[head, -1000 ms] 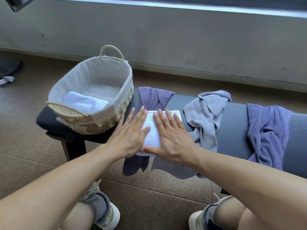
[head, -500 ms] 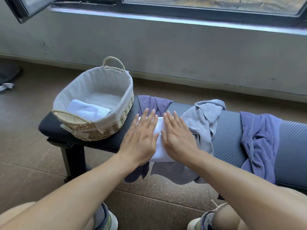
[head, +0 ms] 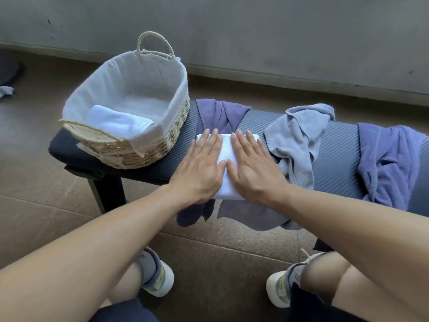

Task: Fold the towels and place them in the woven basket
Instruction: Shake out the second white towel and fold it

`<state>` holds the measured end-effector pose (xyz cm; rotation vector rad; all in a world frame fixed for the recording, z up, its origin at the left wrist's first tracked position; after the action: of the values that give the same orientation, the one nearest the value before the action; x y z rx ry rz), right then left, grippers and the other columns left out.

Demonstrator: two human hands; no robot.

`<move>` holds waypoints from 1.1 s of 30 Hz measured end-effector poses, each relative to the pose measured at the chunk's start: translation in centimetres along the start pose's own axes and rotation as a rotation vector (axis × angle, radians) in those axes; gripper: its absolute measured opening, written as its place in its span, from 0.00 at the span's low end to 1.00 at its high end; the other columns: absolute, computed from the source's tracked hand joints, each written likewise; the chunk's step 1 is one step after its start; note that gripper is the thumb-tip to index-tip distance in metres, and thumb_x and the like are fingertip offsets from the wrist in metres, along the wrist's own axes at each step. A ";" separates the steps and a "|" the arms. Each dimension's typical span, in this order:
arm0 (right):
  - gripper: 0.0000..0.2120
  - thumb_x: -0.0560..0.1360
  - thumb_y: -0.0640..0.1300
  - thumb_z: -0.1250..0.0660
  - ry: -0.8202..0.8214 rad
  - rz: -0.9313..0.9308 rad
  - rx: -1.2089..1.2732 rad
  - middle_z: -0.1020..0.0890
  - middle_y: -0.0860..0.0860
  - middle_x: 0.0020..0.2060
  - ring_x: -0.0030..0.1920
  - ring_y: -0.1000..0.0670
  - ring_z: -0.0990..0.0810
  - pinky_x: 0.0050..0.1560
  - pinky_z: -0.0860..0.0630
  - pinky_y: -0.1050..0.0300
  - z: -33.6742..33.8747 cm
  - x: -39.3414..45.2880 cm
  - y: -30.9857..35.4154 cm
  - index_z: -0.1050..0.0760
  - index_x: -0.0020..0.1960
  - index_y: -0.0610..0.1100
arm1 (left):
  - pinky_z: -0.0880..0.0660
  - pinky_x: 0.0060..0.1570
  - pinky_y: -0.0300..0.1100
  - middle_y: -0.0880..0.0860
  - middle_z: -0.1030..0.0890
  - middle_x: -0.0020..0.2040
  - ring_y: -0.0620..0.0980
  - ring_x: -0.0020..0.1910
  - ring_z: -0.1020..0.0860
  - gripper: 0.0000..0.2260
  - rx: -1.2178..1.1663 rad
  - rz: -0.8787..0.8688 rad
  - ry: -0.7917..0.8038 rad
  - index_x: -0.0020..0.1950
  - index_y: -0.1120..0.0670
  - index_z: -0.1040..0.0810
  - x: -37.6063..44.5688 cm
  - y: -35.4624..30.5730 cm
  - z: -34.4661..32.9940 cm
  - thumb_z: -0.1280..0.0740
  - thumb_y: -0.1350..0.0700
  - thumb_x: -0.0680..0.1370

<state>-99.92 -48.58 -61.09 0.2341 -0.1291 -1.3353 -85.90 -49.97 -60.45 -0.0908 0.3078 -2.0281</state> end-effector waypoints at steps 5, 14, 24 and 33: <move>0.40 0.76 0.62 0.66 0.074 -0.002 0.023 0.59 0.47 0.82 0.80 0.50 0.66 0.78 0.69 0.54 0.5 -0.3 0.4 0.62 0.82 0.43 | 0.65 0.79 0.50 0.51 0.64 0.83 0.47 0.80 0.67 0.28 0.028 0.039 0.074 0.83 0.56 0.60 -0.4 -0.1 0.3 0.54 0.47 0.86; 0.33 0.85 0.57 0.54 0.236 0.017 0.055 0.62 0.49 0.82 0.80 0.50 0.67 0.79 0.66 0.51 1.0 0.8 -0.6 0.64 0.82 0.44 | 0.63 0.79 0.55 0.45 0.66 0.82 0.44 0.79 0.68 0.28 -0.043 0.113 0.223 0.83 0.51 0.62 0.3 0.0 1.0 0.54 0.47 0.86; 0.30 0.84 0.54 0.45 0.182 0.009 0.091 0.41 0.42 0.80 0.80 0.41 0.47 0.79 0.49 0.48 3.1 1.6 0.0 0.43 0.80 0.39 | 0.56 0.79 0.54 0.48 0.43 0.82 0.47 0.80 0.49 0.27 -0.094 0.144 0.052 0.82 0.51 0.44 1.8 0.1 2.5 0.45 0.48 0.83; 0.32 0.69 0.74 0.34 0.181 -0.193 -0.008 0.20 0.52 0.61 0.65 0.46 0.30 0.65 0.32 0.48 6.9 5.1 -4.2 0.23 0.65 0.56 | 0.42 0.68 0.48 0.45 0.27 0.55 0.50 0.64 0.35 0.21 -0.162 0.132 0.052 0.68 0.43 0.26 4.1 2.7 4.7 0.34 0.37 0.77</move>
<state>-104.30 -55.14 -55.60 0.3666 0.0525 -1.4990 -84.57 -55.60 -56.84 -0.1151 0.4984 -1.8746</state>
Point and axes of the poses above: each hand's wrist, its own x-axis towards the middle knuckle, its own z-axis out of the back of the hand, y = z × x, the point moved 4 cm from there along x, towards the middle knuckle
